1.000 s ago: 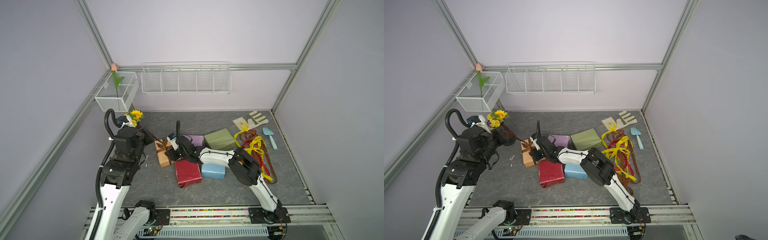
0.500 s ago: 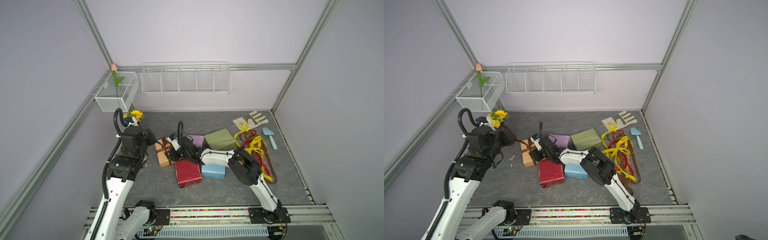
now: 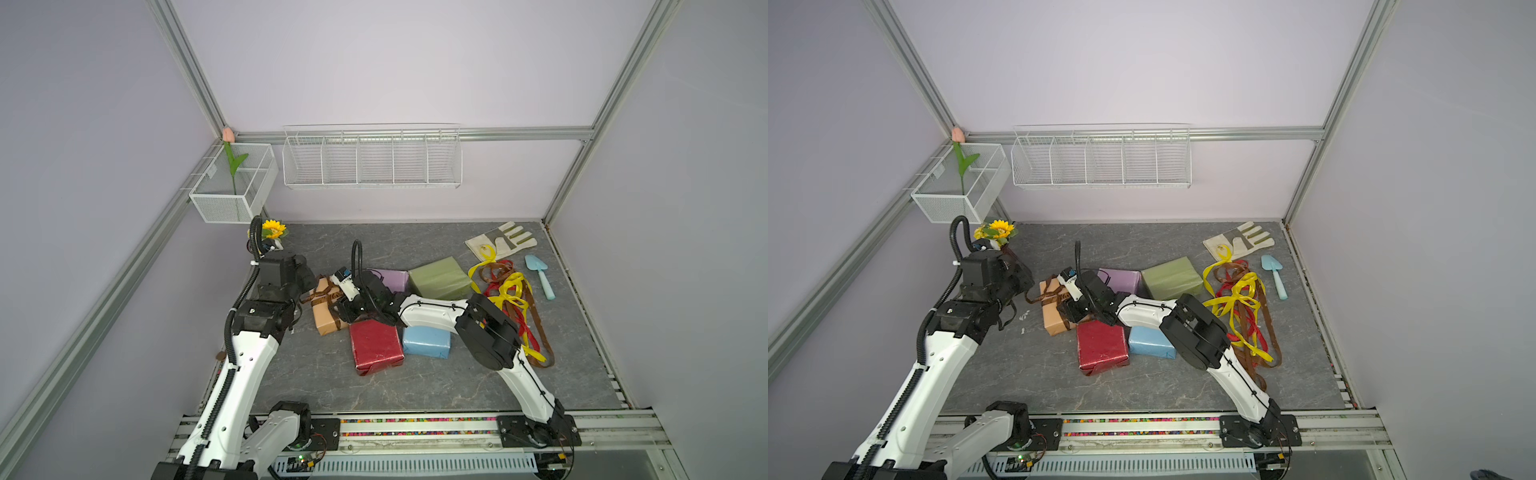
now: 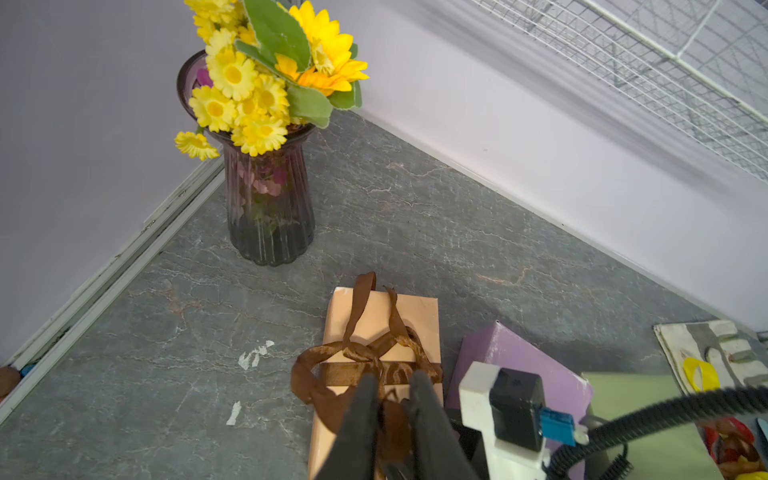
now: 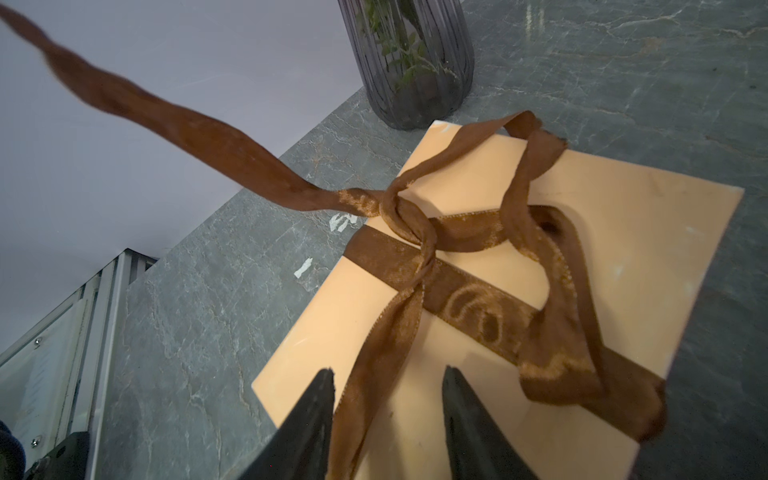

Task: Untie the ribbon bows on the gift boxes
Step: Untie the ribbon from the gift box.

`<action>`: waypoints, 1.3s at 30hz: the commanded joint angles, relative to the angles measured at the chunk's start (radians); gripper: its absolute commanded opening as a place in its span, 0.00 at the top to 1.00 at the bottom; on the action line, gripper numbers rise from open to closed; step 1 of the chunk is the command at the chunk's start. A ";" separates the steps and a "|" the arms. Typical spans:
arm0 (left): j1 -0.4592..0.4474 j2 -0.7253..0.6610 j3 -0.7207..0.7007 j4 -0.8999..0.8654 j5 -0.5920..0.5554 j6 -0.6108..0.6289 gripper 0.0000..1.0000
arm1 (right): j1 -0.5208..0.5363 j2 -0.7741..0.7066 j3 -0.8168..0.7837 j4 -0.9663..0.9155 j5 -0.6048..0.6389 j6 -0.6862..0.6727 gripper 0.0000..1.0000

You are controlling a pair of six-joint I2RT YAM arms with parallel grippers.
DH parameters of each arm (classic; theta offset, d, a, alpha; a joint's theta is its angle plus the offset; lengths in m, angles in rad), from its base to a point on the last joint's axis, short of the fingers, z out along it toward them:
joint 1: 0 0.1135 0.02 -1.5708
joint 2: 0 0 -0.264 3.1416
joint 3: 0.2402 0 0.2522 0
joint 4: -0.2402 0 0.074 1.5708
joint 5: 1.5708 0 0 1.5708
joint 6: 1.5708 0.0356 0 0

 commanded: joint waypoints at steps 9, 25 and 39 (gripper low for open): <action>0.041 0.042 -0.099 0.010 -0.053 -0.020 0.42 | 0.013 -0.063 -0.090 -0.042 0.067 -0.092 0.54; 0.043 0.150 -0.313 0.180 0.062 -0.083 0.59 | 0.028 -0.014 -0.026 -0.001 0.068 -0.096 0.54; 0.117 0.211 -0.377 0.260 0.212 -0.074 0.71 | 0.033 0.020 0.011 -0.001 0.078 -0.108 0.54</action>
